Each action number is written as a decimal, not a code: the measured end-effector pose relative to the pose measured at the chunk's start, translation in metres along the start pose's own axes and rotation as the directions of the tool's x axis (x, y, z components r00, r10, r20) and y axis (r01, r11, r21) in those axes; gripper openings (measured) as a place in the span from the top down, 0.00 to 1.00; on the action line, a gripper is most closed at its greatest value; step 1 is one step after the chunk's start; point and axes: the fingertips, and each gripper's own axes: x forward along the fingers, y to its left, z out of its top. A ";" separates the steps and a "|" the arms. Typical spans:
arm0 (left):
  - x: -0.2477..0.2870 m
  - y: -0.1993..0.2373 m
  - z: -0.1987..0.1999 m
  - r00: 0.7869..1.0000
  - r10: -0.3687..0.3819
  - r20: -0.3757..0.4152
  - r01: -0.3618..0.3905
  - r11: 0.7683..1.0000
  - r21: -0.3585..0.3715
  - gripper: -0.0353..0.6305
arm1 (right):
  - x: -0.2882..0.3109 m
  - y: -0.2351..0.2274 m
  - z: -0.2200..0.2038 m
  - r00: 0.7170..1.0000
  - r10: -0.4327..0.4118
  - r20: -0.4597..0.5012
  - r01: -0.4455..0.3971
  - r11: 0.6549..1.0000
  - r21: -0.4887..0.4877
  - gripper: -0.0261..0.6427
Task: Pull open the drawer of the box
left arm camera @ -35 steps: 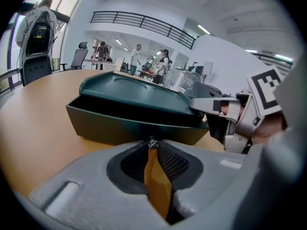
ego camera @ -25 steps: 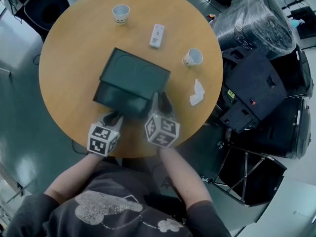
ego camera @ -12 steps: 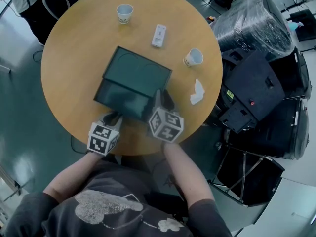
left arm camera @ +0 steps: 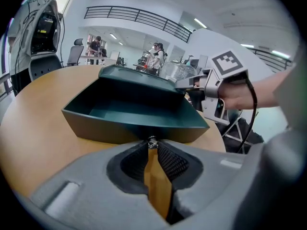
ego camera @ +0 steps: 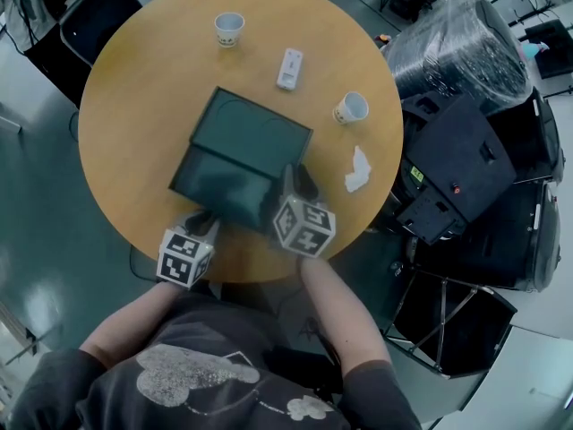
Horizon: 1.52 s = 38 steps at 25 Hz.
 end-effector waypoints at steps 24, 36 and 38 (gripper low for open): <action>-0.068 0.021 0.099 0.953 0.006 0.302 -0.032 0.996 0.080 0.80 | -0.035 0.009 0.025 0.988 -0.075 0.133 0.097 0.981 -0.166 0.88; -0.057 0.038 0.187 0.933 -0.101 0.345 0.022 0.974 0.226 0.82 | -0.090 0.049 0.064 0.961 -0.048 0.273 0.096 0.981 -0.167 0.96; -0.065 0.032 0.190 0.924 -0.095 0.370 0.002 0.970 0.243 0.82 | -0.101 0.058 0.062 0.962 -0.015 0.274 0.067 0.982 -0.179 0.96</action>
